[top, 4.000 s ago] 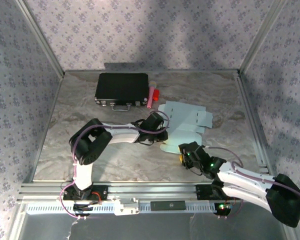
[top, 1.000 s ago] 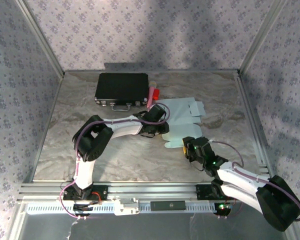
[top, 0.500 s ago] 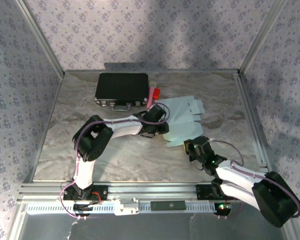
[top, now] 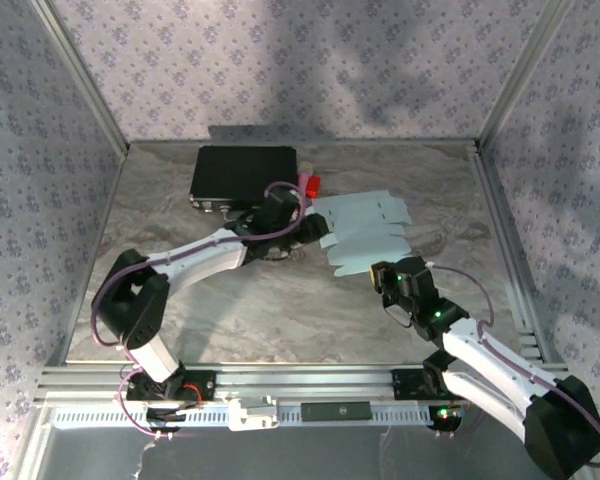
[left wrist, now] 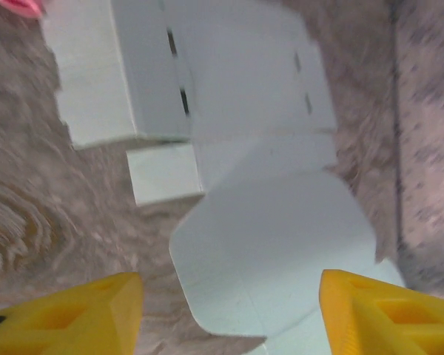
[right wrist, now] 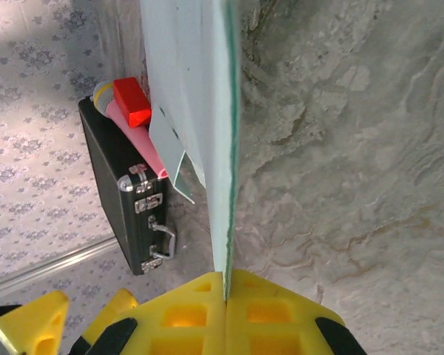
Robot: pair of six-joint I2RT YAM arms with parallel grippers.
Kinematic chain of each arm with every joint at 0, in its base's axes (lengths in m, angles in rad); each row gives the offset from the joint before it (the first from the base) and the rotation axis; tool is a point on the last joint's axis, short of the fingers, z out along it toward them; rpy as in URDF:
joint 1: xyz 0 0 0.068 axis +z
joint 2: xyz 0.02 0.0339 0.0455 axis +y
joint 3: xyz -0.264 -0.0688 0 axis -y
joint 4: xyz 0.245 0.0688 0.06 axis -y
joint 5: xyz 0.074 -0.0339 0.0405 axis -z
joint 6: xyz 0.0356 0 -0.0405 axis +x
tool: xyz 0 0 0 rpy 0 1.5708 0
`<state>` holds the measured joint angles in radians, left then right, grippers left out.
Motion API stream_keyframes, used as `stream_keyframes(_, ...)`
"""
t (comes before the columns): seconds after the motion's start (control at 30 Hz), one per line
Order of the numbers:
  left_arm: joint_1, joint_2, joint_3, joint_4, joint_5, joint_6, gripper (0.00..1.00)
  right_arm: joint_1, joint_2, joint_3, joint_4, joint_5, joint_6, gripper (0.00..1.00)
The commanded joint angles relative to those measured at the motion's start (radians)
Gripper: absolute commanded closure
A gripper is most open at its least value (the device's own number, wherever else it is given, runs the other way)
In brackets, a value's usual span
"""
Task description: Fold the paper box
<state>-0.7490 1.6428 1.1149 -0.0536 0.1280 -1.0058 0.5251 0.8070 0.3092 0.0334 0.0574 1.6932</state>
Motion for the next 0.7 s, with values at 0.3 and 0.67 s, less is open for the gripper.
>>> stream_keyframes(0.3,0.047,0.044,-0.146,0.316,0.024,-0.387,0.18,-0.008,-0.090,0.209,-0.300,-0.050,0.019,1.00)
stream_keyframes(0.67,-0.028,0.102,-0.325,0.720,-0.119,-0.694,0.15,-0.030,-0.131,0.260,-0.363,-0.046,0.020,1.00)
